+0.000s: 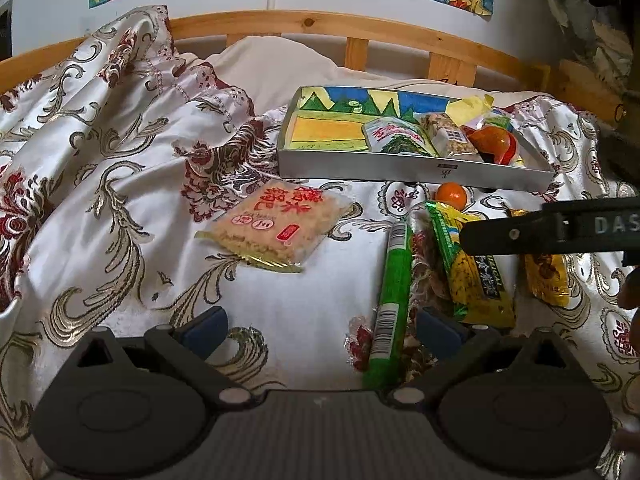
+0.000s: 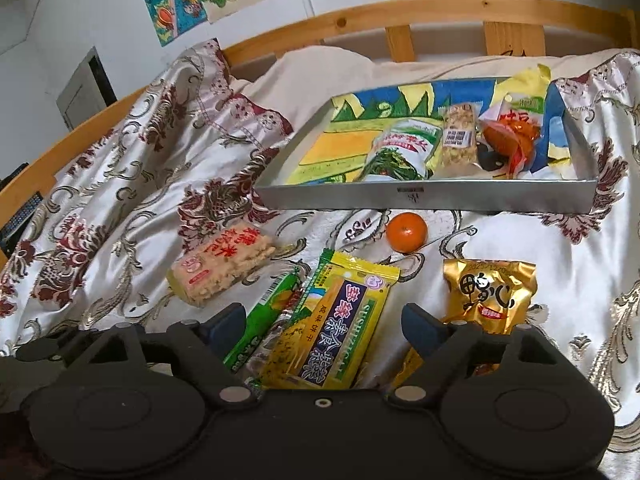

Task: Organize snacks
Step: 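Grasp the green tube with the left tool while the right tool grasps the yellow biscuit pack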

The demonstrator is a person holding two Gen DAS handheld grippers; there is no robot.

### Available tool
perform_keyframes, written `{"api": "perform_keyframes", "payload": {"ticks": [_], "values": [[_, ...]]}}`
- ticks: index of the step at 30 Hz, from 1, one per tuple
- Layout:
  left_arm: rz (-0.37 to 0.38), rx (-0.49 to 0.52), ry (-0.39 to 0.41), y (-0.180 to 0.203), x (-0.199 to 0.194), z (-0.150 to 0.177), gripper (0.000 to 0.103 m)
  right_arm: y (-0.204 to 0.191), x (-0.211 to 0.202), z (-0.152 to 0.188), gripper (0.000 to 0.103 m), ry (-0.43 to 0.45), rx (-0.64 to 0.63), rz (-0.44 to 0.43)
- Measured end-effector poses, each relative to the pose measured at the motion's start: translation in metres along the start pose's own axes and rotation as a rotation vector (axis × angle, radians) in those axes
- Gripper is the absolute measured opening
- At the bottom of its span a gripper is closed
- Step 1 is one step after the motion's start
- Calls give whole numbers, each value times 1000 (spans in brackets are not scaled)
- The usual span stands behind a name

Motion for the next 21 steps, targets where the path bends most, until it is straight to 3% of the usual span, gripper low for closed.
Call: {"api": "perform_keyframes", "payload": {"ticks": [6,14,21], "values": [[7,-37,-10,-5,2,2,102,-2,15,6,84,-40,-17,34],[-1,-46,-4,-6,1,3,102,2,18,11,61,-71,-34,80],[33,-33,18,-3,-3,1,96,2,4,14,54,-126,-74,114]]}}
Point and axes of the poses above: each gripper's, at about its wrist camera, not at the fingertips, and x roughly the way its jaws point, y to its right, z to its underside, the point moved 6 cm from there along x, roughly the way its jaws point, and after that the axes turned 1 degree about -y, right-handed, at the moved point
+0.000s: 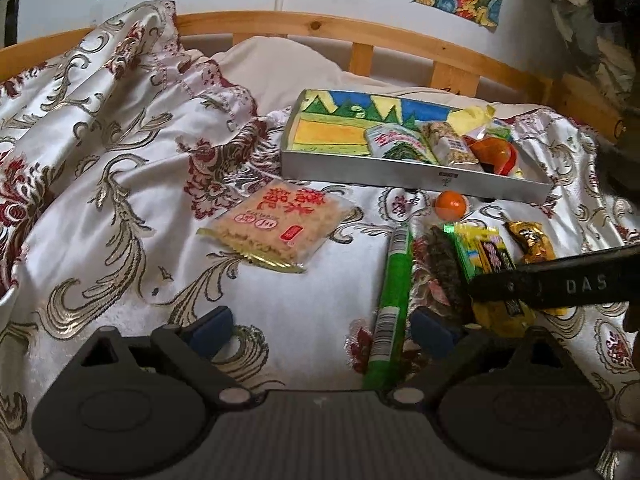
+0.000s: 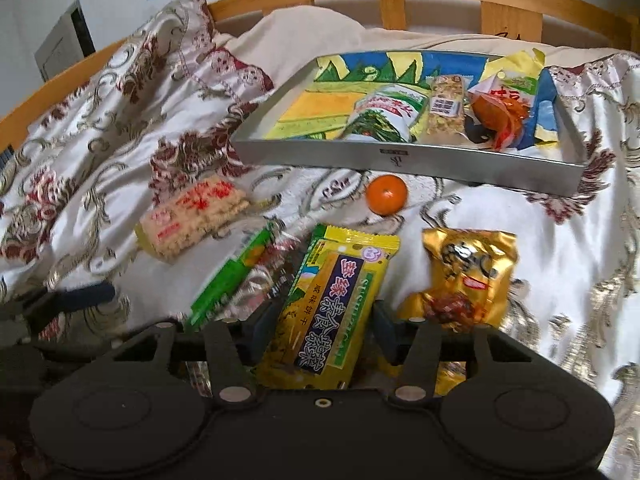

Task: Organize snacks
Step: 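Grasp the green tube with the left tool while the right tool grasps the yellow biscuit pack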

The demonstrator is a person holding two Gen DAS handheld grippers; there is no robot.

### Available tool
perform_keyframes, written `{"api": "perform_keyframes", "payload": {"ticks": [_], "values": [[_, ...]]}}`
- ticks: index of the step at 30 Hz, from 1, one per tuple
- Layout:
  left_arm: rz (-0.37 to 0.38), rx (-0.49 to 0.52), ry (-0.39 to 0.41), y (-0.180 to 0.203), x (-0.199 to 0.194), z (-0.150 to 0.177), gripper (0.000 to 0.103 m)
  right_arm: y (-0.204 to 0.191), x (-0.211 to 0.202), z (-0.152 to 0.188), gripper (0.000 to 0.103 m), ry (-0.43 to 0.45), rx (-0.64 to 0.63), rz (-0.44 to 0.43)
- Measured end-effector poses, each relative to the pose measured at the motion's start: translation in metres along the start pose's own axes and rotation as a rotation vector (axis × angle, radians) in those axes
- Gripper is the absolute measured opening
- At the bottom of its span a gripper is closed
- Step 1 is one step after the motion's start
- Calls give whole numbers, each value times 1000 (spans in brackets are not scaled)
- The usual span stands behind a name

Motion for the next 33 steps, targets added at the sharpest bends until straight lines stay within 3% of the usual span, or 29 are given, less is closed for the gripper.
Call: {"api": "perform_keyframes", "payload": {"ticks": [8,11,18,26,30,33], "values": [[121,29,-14,8,2,3,70,4,-5,10,55,-56,-59,60],[135,57,-24,14,6,3,59,4,-3,11,55,-57,-53,60],[126,102,-68,26,23,-7,49,1,-2,14,55,-45,-55,64],[169,98,-123,37,32,-15,22,1,-4,16,56,-53,-63,79],[183,7,-173,29,38,-20,21,-2,-1,18,62,-42,-85,87],[174,-4,-200,29,42,-22,21,-1,12,22,63,-54,-66,93]]}}
Point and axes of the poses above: each gripper's, at about its wrist camera, not at the fingertips, and x roughly the way its jaws point, y to its right, z to its underside, the point moved 6 cm from there along x, roughly the way its jaws point, and after that the axes turned 1 degree about -y, right-handed, at the moved point
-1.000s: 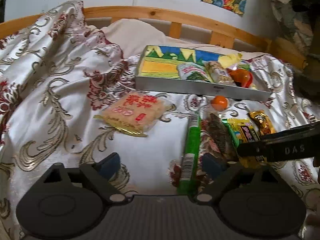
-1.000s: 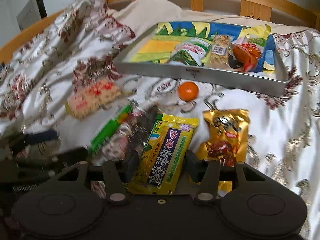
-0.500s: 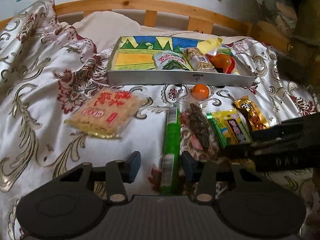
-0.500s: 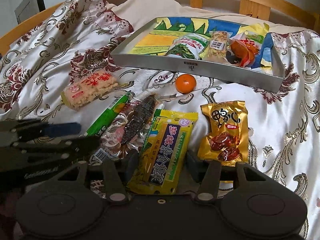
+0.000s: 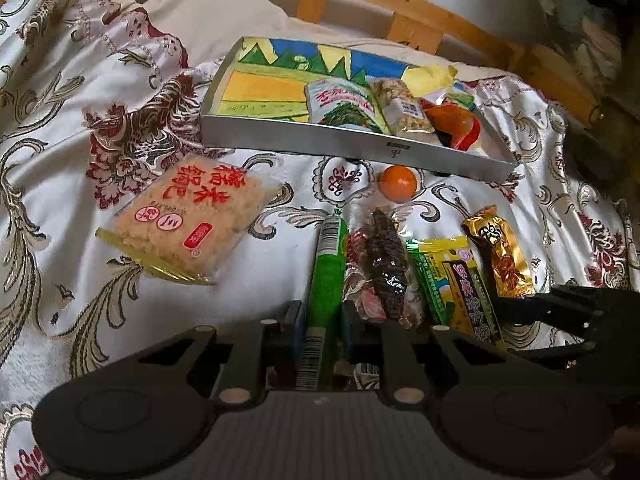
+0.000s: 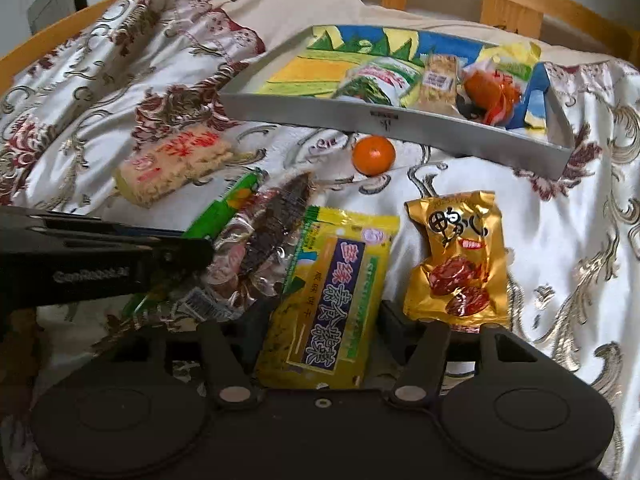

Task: Organize snacks
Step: 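Grasp the green tube with the left tool while the right tool grasps the yellow biscuit pack, then carry the green tube with the left tool while the right tool carries the yellow pack into the tray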

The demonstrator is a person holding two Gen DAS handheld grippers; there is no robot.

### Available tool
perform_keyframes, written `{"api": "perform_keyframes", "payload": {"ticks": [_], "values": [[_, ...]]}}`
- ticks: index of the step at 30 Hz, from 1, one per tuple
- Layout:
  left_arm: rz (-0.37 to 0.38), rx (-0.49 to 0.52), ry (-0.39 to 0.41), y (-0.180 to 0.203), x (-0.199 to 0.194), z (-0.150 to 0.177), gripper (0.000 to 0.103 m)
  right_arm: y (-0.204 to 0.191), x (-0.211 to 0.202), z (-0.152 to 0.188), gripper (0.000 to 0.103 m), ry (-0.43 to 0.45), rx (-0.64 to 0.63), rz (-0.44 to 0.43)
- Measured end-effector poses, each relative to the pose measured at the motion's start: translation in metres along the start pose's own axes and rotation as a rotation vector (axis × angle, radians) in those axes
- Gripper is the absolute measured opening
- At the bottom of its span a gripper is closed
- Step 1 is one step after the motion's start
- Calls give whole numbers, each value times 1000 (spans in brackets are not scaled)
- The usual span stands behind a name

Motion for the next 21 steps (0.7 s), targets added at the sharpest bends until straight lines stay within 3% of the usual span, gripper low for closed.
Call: {"api": "perform_keyframes", "payload": {"ticks": [2,9,14,21], "values": [[-20,14,-13,3,0,-1,21,-2,1,0,55,13,-18,18],[-94,27,-52,15,-8,3,19,5,-11,1,51,27,38,4],[-51,-108,-58,10,-26,5,19,4,-31,-1,51,69,50,-14],[-52,-117,-8,15,-50,2,19,-1,-58,-2,51,160,67,-67]]}}
Point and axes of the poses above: each gripper's, at about its wrist camera, not at the fingertips, and x roughly the way its jaws point, y to its right, z to its underside, the point moved 6 cm from there along x, roughly the way its jaws point, and after that the axes turned 1 degree about -y, right-handed, at the moved point
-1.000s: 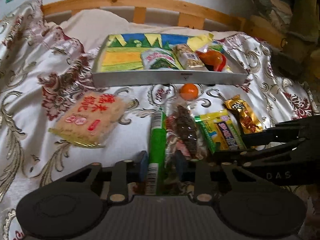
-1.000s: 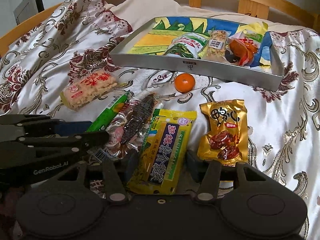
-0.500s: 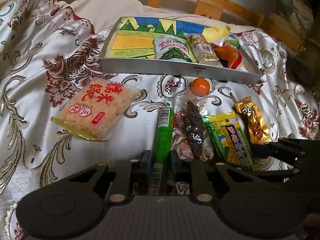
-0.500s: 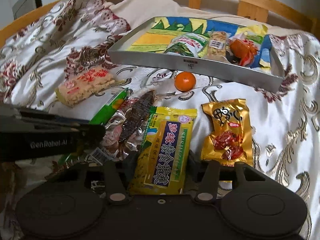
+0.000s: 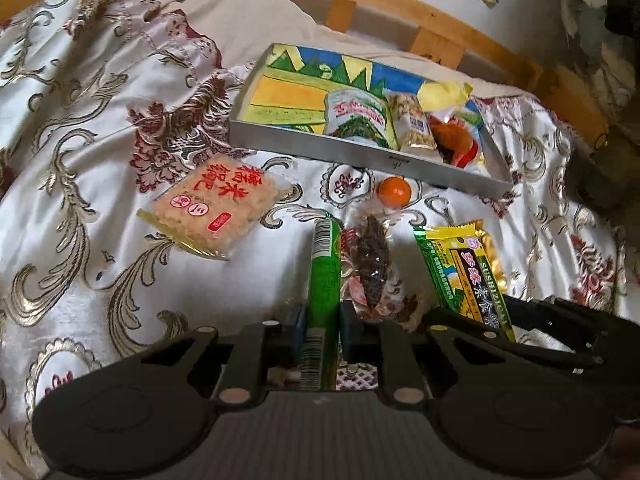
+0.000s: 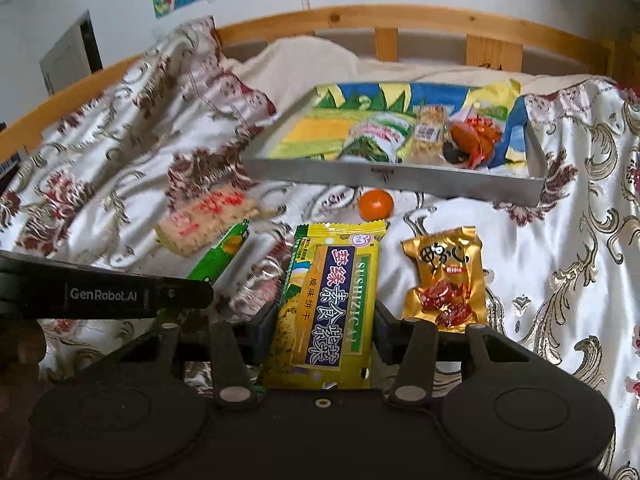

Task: Organize snacks
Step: 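Carry the green tube with the left tool while the right tool carries the yellow pack into the tray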

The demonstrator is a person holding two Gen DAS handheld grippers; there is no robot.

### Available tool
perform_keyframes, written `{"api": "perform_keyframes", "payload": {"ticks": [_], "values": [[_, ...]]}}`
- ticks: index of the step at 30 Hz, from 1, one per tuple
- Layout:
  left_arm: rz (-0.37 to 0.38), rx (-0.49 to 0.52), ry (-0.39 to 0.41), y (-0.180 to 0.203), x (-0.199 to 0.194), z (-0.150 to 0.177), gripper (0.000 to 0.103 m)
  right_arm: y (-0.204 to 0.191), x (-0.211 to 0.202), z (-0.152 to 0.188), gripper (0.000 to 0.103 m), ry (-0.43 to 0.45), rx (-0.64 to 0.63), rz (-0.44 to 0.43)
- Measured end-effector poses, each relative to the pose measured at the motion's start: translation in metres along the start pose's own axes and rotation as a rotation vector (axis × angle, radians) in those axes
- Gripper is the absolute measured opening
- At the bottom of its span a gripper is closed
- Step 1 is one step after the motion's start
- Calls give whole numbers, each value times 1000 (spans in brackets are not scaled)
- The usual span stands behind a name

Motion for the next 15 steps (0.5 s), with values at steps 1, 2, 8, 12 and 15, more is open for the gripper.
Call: {"api": "perform_keyframes", "payload": {"ticks": [1,2,8,12,15], "values": [[3,-9,6,2,-4,-1,19,1,-3,-1,51,10,6,-2],[5,-16,14,3,-7,-2,19,1,-7,-3,51,20,14,-3],[-21,20,54,23,-21,-17,19,10,-29,-17,51,83,48,-17],[-8,-8,89,37,-21,-35,19,24,-41,-36,51,122,43,-4],[2,-25,122,47,-21,-55,19,39,-46,-57,51,167,41,19]]}}
Point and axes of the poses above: each gripper's, at about its wrist camera, not at the fingertips, and x roughly the way its jaws point, y to its right, z to its underside, the point moved 6 cm from there along x, roughly the way its jaws point, and after that the axes turned 1 degree about -y, right-handed, at the moved point
